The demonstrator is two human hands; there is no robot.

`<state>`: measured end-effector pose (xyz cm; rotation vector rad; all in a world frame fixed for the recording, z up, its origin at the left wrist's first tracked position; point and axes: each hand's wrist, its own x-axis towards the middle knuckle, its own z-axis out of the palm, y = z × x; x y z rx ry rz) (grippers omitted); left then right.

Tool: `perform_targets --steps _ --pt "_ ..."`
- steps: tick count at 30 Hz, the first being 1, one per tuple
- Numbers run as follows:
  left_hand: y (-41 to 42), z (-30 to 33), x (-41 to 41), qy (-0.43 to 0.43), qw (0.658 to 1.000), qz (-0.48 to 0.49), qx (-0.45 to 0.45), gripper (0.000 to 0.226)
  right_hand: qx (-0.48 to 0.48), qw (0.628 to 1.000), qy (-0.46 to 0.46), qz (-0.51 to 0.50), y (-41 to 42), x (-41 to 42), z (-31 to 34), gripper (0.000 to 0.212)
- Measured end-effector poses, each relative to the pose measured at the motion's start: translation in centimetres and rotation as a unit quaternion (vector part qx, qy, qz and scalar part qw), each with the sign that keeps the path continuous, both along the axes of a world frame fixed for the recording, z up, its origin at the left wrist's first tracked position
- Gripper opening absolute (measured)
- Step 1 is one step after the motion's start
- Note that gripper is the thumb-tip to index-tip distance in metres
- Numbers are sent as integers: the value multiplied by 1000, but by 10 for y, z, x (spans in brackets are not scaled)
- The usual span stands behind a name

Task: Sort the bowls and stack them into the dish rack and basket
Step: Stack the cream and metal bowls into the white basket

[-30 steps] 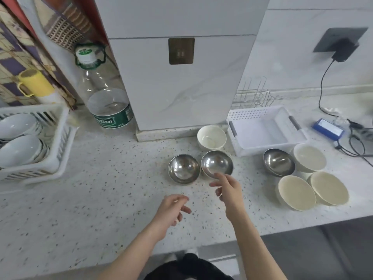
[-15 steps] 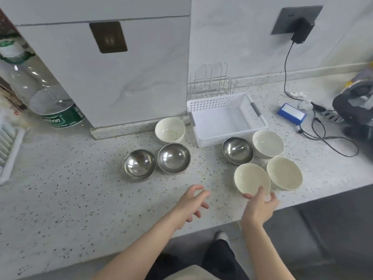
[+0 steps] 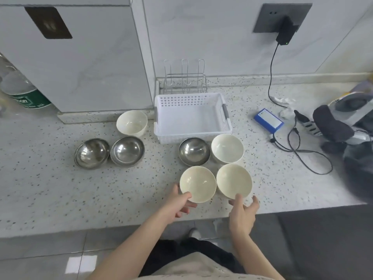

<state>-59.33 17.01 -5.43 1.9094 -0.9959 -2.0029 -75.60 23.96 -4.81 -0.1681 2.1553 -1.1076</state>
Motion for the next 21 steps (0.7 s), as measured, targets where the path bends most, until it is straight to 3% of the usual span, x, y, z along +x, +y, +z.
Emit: perform_targets --steps 5,8,13,21 --pt "5 -5 -1 22 998 50 -15 53 -3 998 -54 33 -6 -18 -4 53" --pt "3 -2 6 27 998 50 -19 51 -34 997 -74 -16 -7 -17 -4 40" --pt "-2 13 20 78 995 58 -33 36 -56 992 -66 -95 3 -10 -1 32" --pt "-52 37 43 141 976 149 -73 31 -165 983 -36 -68 -14 -21 25 30"
